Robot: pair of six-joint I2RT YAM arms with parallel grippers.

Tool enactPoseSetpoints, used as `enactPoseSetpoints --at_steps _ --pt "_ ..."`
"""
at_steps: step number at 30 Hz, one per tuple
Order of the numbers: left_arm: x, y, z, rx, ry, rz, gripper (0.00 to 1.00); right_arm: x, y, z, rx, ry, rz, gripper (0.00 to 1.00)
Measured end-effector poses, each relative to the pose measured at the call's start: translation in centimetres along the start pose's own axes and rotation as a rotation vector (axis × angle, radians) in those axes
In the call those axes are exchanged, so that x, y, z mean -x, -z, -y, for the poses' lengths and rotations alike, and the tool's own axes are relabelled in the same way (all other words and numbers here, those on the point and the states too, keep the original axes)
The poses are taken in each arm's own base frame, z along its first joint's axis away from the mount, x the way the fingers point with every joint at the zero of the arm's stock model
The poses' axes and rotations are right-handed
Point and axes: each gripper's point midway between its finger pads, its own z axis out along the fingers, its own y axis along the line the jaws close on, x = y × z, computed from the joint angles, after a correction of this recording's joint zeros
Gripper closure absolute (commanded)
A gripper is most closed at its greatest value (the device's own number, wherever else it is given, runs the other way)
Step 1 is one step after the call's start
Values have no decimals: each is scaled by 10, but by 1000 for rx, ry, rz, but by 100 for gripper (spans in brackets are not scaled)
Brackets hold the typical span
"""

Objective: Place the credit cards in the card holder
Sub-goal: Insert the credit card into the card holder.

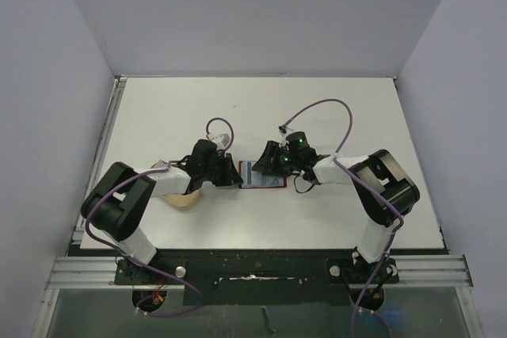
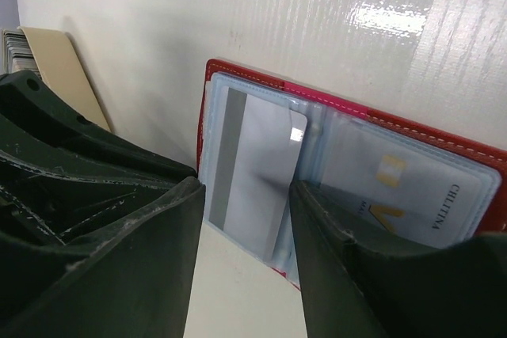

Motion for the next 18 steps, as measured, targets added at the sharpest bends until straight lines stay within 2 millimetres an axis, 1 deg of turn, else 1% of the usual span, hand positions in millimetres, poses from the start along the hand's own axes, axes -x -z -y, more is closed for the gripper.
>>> enactPoseSetpoints --at_steps 5,11,14,18 --pt "0 0 0 0 -3 -1 80 0 1 2 6 38 -7 58" --pt "1 2 -1 12 -4 0 69 -2 4 13 -35 71 -25 65" --pt "4 6 1 15 -5 10 68 0 6 17 -59 83 -25 70" --pt "13 15 9 5 -15 43 67 -1 8 21 -85 90 -31 73"
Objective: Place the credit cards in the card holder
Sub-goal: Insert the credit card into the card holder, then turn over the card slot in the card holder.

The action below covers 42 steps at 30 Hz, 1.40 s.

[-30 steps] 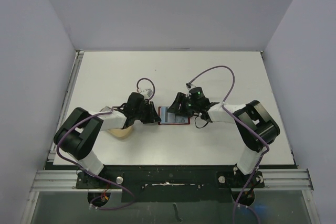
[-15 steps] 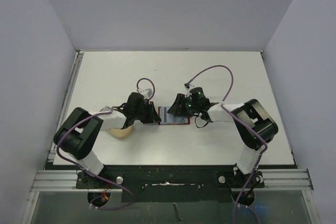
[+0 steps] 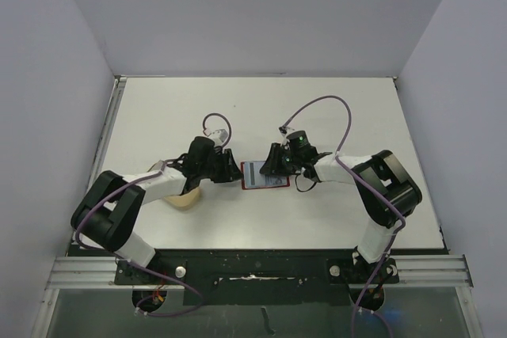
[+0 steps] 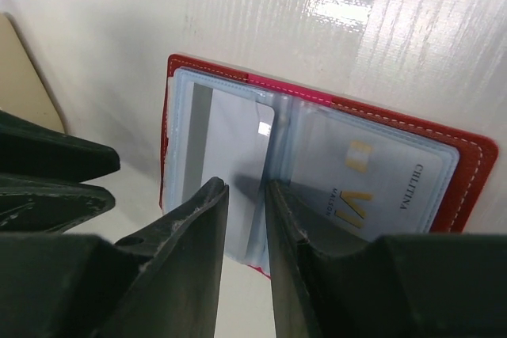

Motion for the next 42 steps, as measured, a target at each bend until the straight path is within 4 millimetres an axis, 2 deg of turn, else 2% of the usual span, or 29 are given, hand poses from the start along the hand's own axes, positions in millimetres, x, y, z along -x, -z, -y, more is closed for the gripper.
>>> enactPoseSetpoints --at_steps 8,17,42 --pt "23 12 17 -36 -1 89 67 -2 1 3 -16 -2 -6 80" --pt "26 7 22 -66 28 100 67 -2 1 10 -53 6 -8 94" --pt "12 -27 19 -140 103 58 64 -4 -4 6 -26 -7 1 95"
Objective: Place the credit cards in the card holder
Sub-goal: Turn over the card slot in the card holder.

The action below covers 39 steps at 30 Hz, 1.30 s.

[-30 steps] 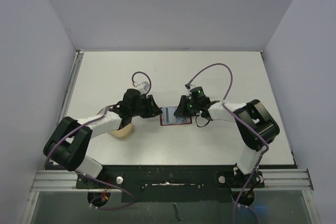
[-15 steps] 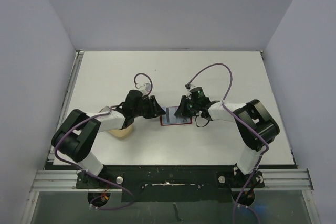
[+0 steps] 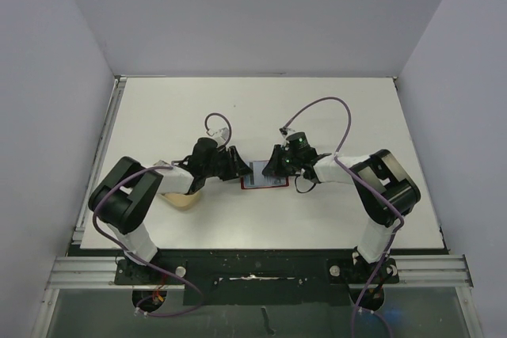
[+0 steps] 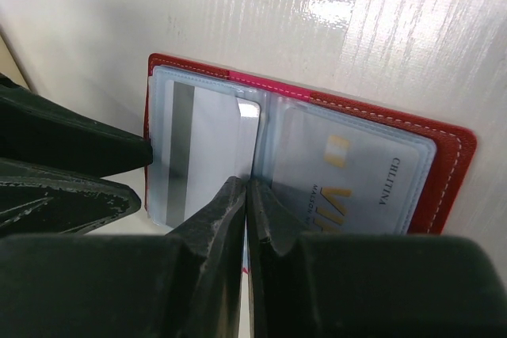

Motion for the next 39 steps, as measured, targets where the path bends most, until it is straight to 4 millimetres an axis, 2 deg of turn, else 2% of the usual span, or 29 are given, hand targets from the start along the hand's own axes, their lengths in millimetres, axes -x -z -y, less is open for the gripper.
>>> enactPoseSetpoints --at_steps 18,39 --pt "-2 -5 -6 7 22 -2 64 0 -1 0 12 -13 11 96" --pt "0 -6 8 -53 75 -6 72 0 -1 -1 24 -15 21 94"
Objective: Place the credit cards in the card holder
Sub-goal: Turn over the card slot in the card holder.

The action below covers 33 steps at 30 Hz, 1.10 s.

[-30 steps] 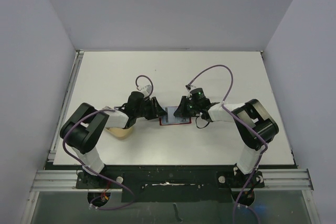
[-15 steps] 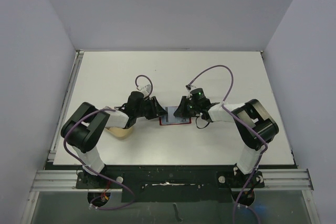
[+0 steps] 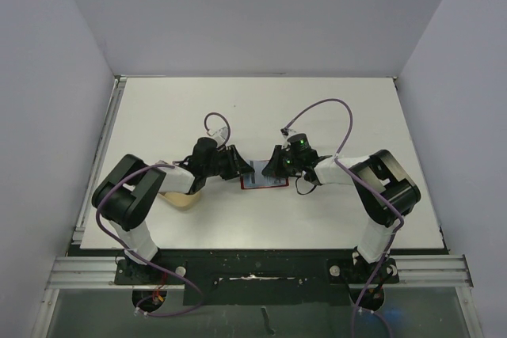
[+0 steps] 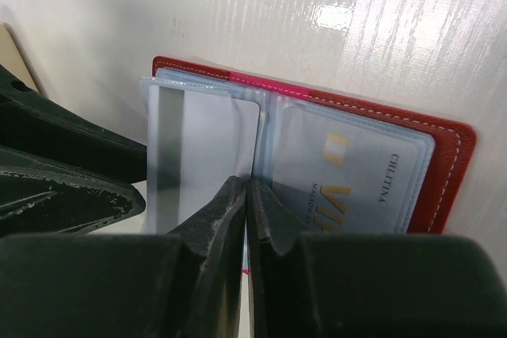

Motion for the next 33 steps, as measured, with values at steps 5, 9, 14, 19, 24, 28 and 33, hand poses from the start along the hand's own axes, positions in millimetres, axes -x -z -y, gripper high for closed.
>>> enactPoseSetpoints --at_steps 5,9,14,19,24,28,33 --pt "0 0 4 -10 -2 1 73 0 0 0 0 -1 0 91" --pt "0 0 11 -32 -7 4 73 -1 0 0 3 -8 4 90" --pt "2 1 19 -56 -9 12 73 -2 0 -1 16 -17 12 88" --pt "2 1 23 -64 -11 13 73 -3 1 -2 30 -24 19 84" --pt "0 1 26 -75 -15 7 73 -3 4 -3 30 -19 20 81" --pt "0 -1 37 -101 -30 1 73 -3 7 -3 23 -11 19 79" --pt "1 -4 48 -123 -44 2 73 -2 14 0 10 -4 30 74"
